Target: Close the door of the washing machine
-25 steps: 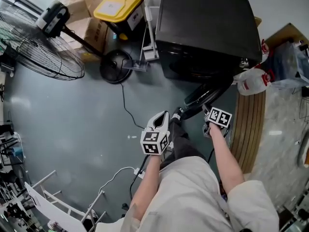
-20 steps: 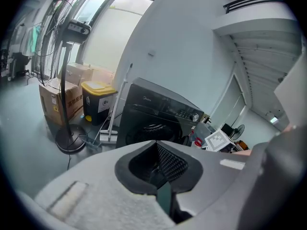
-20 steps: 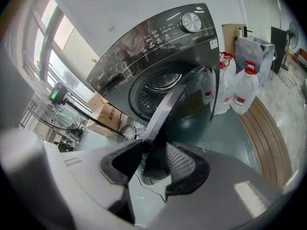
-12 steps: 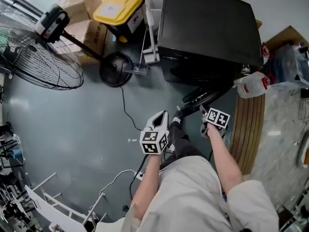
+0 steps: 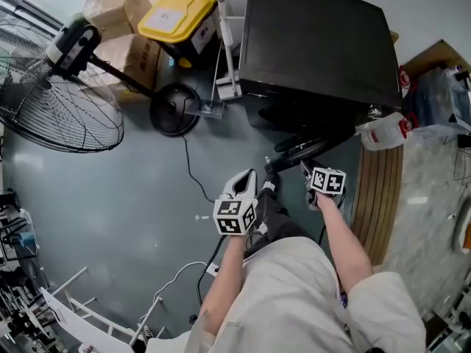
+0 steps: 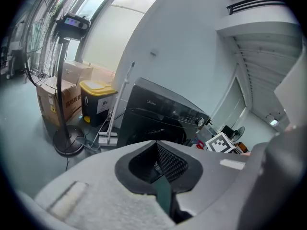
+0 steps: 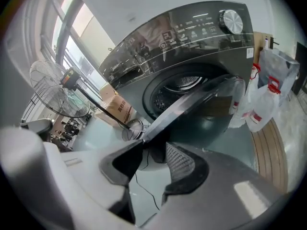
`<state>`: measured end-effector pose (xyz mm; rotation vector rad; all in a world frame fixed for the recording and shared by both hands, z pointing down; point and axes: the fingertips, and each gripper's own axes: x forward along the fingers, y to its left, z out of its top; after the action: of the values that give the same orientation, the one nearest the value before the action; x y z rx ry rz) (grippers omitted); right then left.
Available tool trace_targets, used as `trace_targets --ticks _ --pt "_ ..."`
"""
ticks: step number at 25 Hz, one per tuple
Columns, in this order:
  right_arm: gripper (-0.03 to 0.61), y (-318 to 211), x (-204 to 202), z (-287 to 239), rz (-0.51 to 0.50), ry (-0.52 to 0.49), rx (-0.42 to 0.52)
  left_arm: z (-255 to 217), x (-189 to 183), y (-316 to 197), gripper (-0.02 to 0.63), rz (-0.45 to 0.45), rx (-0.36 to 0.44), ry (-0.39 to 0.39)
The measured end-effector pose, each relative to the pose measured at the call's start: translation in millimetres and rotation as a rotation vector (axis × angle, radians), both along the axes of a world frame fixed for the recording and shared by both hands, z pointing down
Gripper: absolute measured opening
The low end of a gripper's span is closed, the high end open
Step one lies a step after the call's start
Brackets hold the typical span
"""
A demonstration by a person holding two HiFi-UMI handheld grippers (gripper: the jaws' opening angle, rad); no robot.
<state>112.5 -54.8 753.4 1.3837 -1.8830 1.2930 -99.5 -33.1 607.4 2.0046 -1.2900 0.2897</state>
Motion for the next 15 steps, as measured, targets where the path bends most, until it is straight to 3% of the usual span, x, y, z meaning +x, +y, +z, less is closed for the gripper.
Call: trace_targets --ticks 11,15 --pt "0.147 -22 -15 4 -0.212 0.096 0.069 8 -3 -14 0.002 -0.02 -0.019 0.018" --pt "0.094 -33 -23 12 -0.223 0.143 0.078 11 -3 -24 0.002 -0.015 -0.027 0.024"
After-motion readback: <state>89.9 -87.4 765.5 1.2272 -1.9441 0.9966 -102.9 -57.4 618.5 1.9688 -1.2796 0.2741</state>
